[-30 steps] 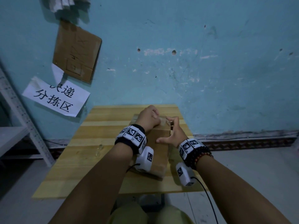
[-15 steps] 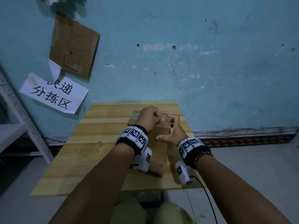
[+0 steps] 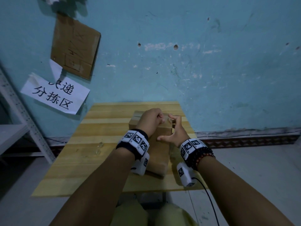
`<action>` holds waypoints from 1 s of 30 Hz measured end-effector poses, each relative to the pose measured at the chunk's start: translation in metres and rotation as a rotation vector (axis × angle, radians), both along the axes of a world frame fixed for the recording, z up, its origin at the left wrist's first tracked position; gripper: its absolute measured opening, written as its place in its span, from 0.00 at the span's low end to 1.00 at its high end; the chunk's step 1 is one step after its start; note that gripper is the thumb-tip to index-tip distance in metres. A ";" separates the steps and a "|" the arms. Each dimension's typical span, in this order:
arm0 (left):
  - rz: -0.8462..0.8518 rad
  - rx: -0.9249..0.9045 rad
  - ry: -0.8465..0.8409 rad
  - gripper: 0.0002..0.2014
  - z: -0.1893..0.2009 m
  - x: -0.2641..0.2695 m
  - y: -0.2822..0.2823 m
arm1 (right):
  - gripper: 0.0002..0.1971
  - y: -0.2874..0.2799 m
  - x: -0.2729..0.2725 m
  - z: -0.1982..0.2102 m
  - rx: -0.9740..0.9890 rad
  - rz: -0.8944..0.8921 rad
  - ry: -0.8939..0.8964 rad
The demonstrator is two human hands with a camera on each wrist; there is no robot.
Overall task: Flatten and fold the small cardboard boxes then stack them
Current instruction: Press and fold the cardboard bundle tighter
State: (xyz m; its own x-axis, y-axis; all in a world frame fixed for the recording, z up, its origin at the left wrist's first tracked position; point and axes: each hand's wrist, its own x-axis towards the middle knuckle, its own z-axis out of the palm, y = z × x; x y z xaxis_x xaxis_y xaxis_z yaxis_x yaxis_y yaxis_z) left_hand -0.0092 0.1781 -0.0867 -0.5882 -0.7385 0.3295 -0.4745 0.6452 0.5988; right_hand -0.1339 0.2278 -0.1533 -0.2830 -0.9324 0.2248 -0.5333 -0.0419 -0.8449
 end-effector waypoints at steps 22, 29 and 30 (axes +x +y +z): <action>0.125 0.085 0.030 0.17 0.006 -0.003 -0.007 | 0.48 0.001 0.002 -0.001 -0.026 -0.003 0.019; 0.123 0.038 -0.067 0.21 0.013 -0.010 -0.011 | 0.48 0.000 0.000 -0.003 -0.027 -0.002 0.038; 0.126 0.052 -0.039 0.21 0.012 -0.010 -0.012 | 0.48 0.000 0.000 -0.003 -0.023 -0.001 0.040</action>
